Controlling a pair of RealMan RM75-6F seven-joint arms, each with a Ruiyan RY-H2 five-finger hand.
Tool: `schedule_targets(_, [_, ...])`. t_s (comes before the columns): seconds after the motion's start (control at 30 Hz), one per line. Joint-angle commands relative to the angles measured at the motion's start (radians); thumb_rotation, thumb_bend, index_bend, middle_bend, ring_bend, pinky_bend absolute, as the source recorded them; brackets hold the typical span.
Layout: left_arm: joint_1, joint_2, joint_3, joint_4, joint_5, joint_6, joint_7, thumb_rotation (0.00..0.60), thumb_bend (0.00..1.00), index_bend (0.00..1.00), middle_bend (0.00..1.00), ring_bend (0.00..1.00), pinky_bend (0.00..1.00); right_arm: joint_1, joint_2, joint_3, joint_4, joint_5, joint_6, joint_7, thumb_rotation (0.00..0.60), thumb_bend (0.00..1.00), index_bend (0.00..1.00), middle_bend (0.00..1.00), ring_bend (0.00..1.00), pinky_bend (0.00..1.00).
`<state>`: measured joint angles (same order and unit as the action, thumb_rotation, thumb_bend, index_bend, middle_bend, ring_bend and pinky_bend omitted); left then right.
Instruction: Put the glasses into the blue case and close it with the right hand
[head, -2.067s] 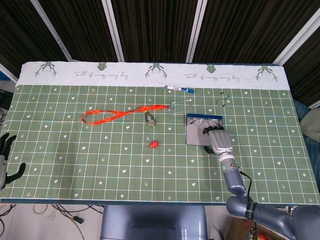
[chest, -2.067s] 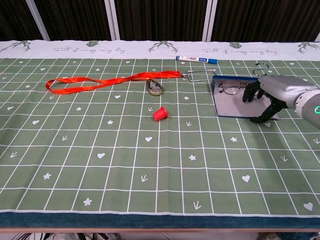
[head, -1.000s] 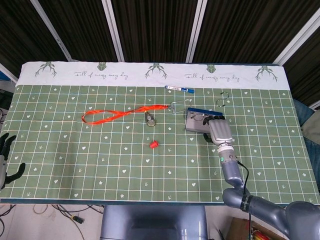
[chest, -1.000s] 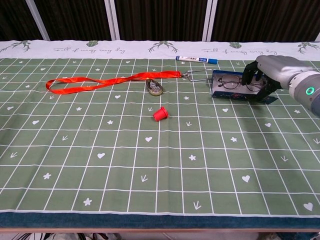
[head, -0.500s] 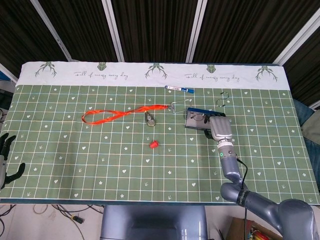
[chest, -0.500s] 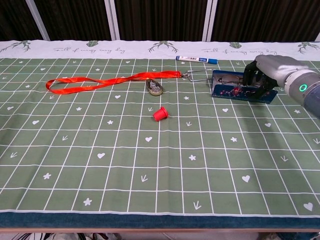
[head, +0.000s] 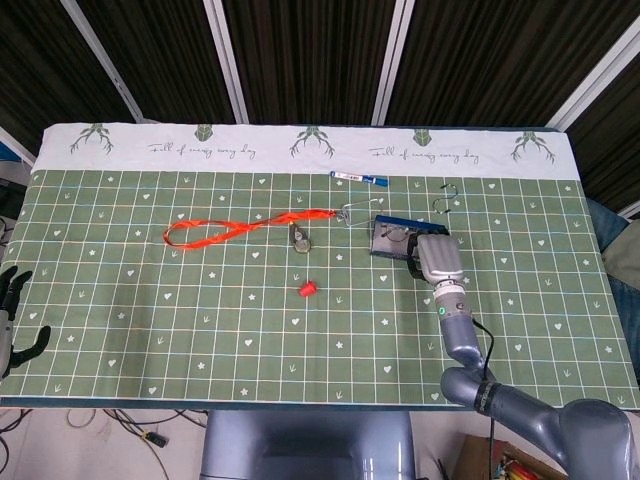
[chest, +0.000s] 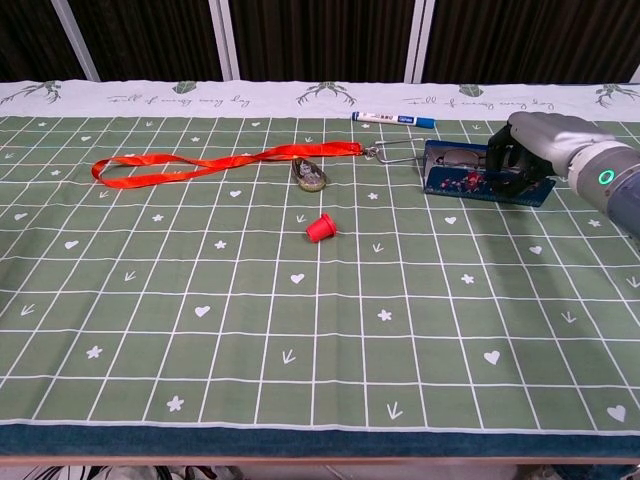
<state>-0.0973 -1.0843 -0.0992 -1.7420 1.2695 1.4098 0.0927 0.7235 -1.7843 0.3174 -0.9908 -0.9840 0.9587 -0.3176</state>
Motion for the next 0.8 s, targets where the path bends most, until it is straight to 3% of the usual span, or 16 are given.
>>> schedule_targets(0.03, [0.000, 0.000, 0.000, 0.000, 0.000, 0.000, 0.000, 0.600, 0.35, 0.08, 0.00, 0.00, 0.00, 0.000, 0.001, 0.000, -0.001, 0.003, -0.003, -0.005, 0.600, 0.50, 0.56, 0.42, 0.35, 0.26])
schedule_targets(0.47, [0.000, 0.001, -0.001, -0.001, -0.003, -0.002, -0.004, 0.600, 0.36, 0.08, 0.00, 0.00, 0.00, -0.008, 0.021, 0.003, -0.055, 0.009, -0.012, 0.013, 0.600, 0.51, 0.67, 0.42, 0.35, 0.26])
schedule_targets(0.8, [0.001, 0.001, 0.001, 0.000, 0.001, 0.001, -0.003, 0.600, 0.35, 0.08, 0.00, 0.00, 0.00, -0.051, 0.117, -0.027, -0.263, -0.045, 0.052, 0.002, 0.600, 0.51, 0.70, 0.41, 0.34, 0.25])
